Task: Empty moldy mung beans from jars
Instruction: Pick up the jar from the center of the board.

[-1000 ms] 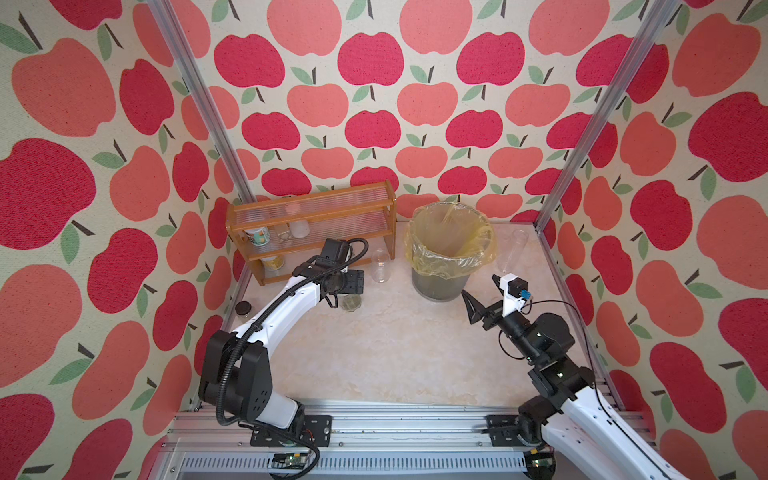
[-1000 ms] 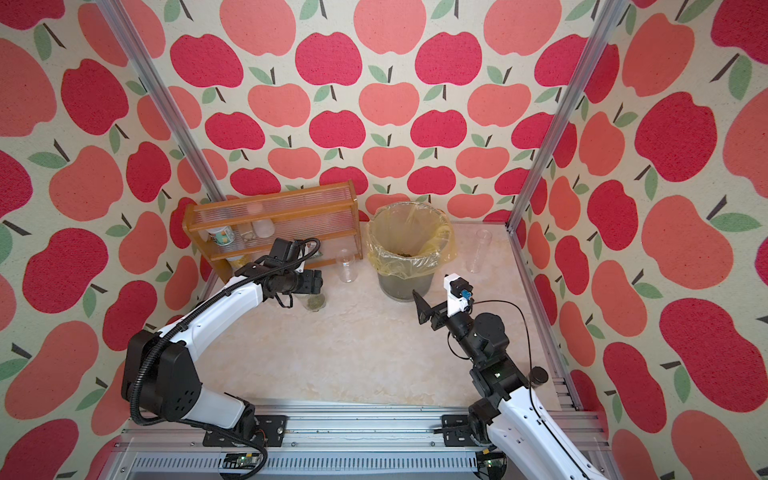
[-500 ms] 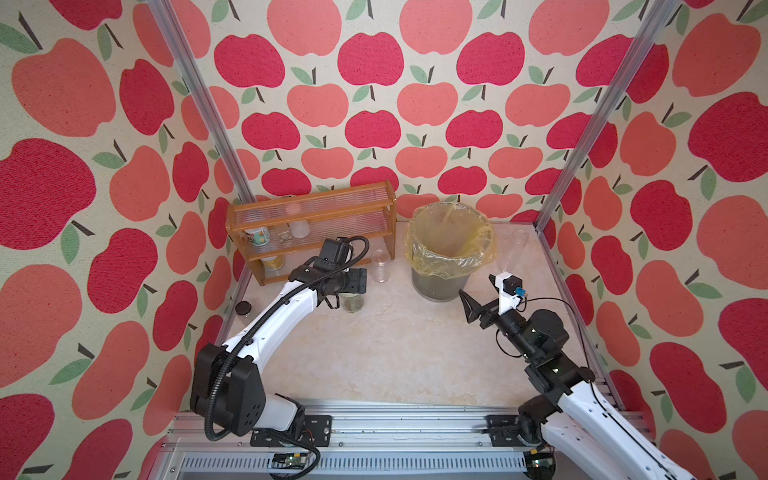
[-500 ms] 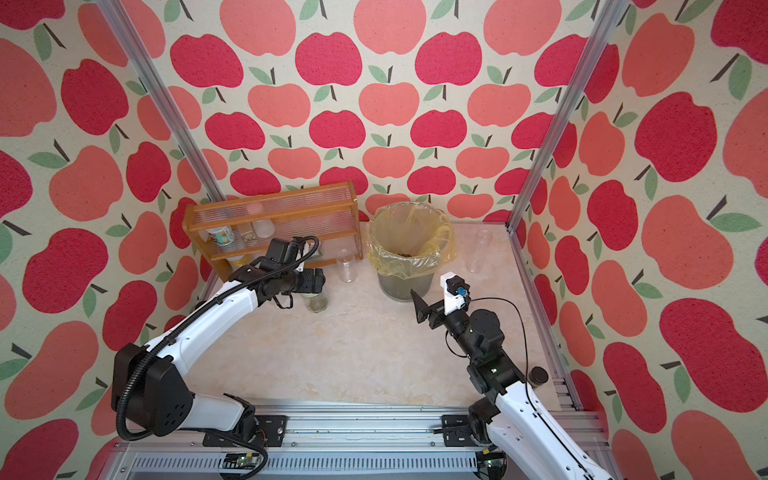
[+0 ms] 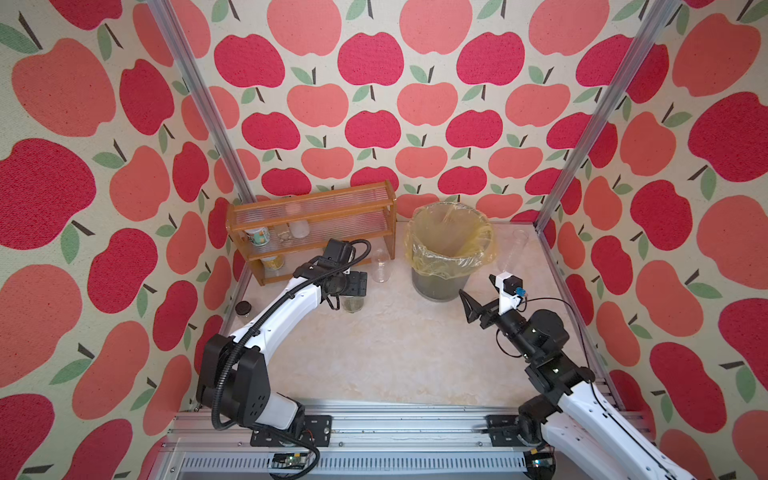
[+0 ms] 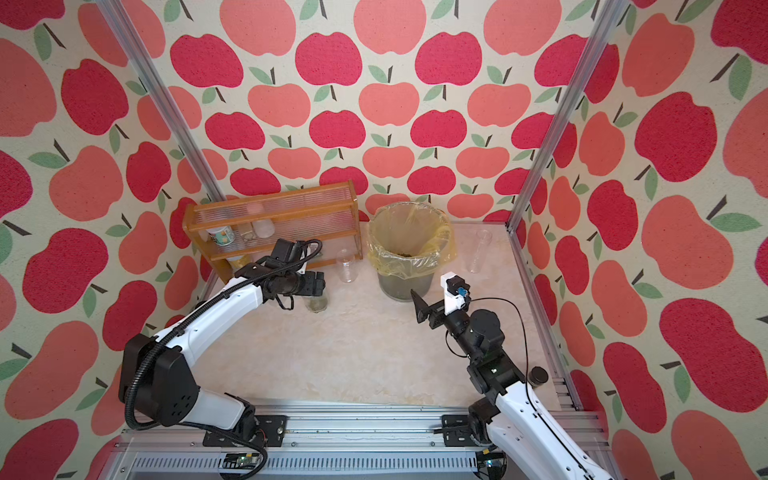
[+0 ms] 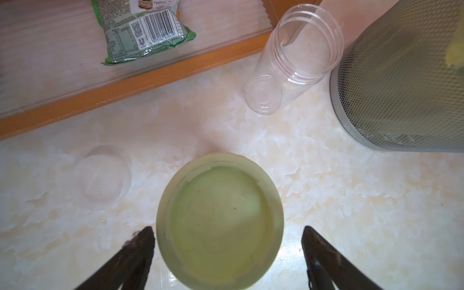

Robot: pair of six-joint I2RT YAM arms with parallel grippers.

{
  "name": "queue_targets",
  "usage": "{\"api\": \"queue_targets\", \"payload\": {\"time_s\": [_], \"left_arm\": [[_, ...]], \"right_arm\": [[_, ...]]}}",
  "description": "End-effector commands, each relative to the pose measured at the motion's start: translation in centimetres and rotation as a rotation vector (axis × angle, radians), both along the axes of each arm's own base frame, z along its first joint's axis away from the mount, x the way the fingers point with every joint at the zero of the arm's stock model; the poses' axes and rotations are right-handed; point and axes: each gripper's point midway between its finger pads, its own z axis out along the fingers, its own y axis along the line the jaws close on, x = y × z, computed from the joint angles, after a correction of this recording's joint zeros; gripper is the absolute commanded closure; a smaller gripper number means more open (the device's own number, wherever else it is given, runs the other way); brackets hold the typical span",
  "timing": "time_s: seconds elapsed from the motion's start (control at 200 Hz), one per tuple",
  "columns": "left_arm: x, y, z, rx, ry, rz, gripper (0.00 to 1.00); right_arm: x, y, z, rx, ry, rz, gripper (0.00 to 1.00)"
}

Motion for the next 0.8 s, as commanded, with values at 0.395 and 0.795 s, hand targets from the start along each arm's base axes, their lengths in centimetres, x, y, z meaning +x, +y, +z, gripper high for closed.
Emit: {"api": "queue_targets", "payload": {"time_s": [0.395,0.795], "left_arm": [[0.6,-0.5,-2.9,0.051,0.129,-0.050,0.10],[0.8,-0.1,-4.1,0.071,0.142,-0.055,0.15]], "right_arm": [[0.2,-0.8,0.6,-0.008,-0.025,-0.040,0.01],[0.3,-0.8,0.1,-0.007,-0.016,-0.041,0.01]]}}
